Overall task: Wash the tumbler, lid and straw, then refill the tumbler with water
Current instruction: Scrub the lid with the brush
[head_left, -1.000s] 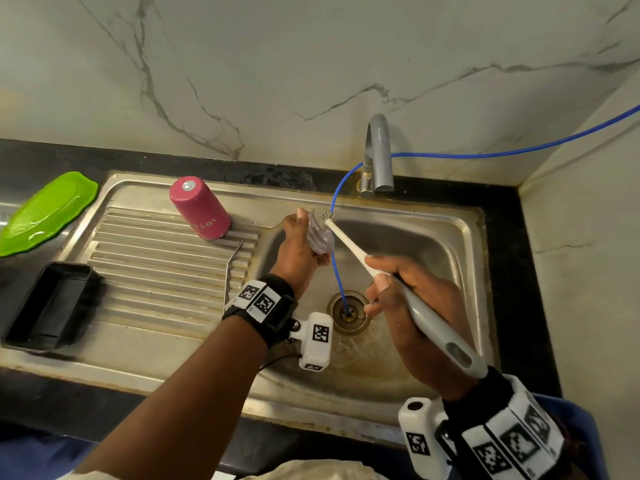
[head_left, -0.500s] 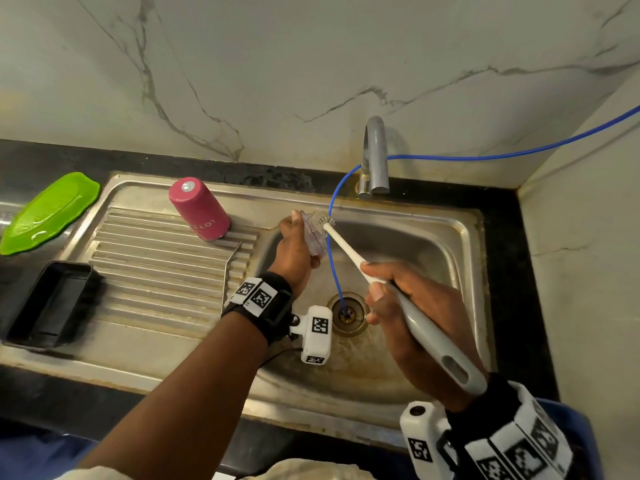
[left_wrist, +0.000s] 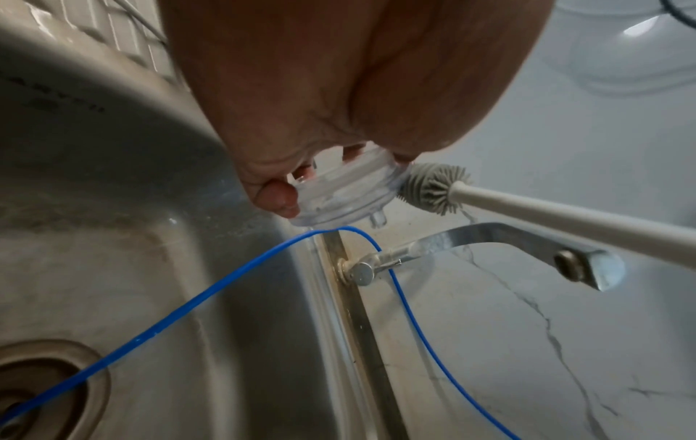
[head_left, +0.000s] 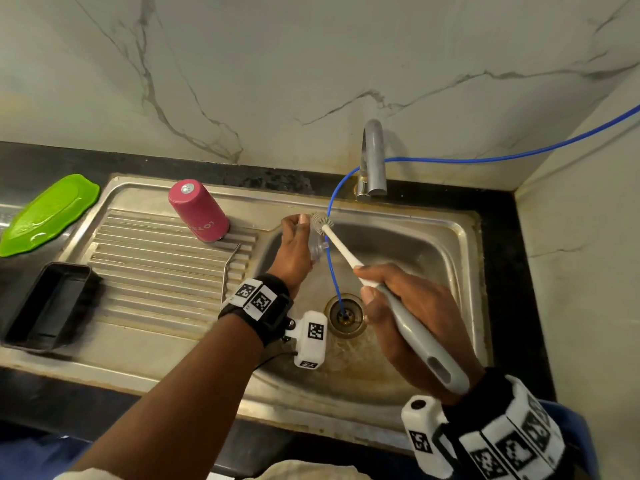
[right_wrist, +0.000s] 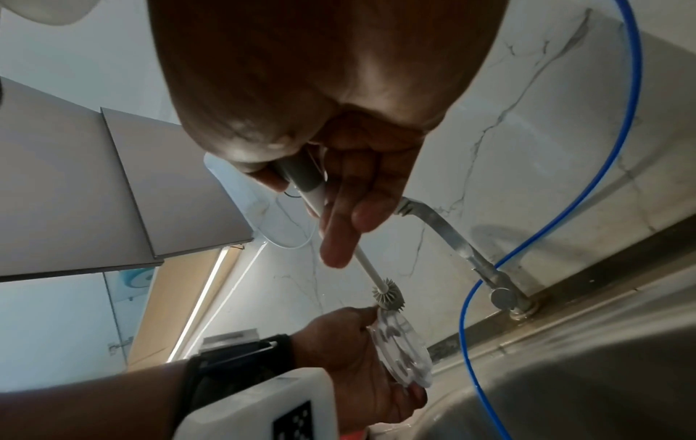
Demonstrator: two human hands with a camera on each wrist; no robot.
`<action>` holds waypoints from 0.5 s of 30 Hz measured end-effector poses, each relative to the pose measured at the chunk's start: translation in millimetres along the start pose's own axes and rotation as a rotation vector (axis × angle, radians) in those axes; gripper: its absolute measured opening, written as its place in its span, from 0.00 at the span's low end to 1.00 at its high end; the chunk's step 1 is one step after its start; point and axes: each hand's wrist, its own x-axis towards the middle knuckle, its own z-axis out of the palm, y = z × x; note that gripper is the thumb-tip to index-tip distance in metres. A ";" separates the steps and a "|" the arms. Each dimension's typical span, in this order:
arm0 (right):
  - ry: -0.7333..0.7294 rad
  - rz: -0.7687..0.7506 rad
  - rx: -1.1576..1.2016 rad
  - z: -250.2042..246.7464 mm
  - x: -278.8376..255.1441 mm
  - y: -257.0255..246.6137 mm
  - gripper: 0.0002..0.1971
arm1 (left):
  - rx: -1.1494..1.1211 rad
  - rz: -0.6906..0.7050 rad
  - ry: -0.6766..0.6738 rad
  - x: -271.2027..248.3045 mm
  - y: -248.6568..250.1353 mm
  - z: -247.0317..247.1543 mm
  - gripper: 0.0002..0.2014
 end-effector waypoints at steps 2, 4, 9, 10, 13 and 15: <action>0.045 0.054 0.041 3.3 5.4 12.0 0.12 | -0.019 0.017 -0.019 -7.7 1.1 3.3 0.16; 0.051 0.069 0.002 5.8 11.7 26.4 0.11 | -0.005 0.028 -0.049 -14.4 2.1 5.9 0.19; 0.059 0.065 -0.008 7.2 14.5 33.0 0.11 | -0.039 0.019 -0.015 -12.0 6.1 -2.0 0.18; 0.073 0.058 0.021 7.4 12.5 28.3 0.10 | -0.033 0.017 -0.010 -10.9 7.3 -6.1 0.17; 0.056 0.017 0.050 8.7 5.6 8.8 0.11 | 0.037 0.048 0.021 -10.9 15.3 -14.4 0.14; 0.051 -0.003 -0.006 12.7 4.4 2.5 0.13 | 0.055 0.086 0.013 -11.7 19.0 -12.4 0.15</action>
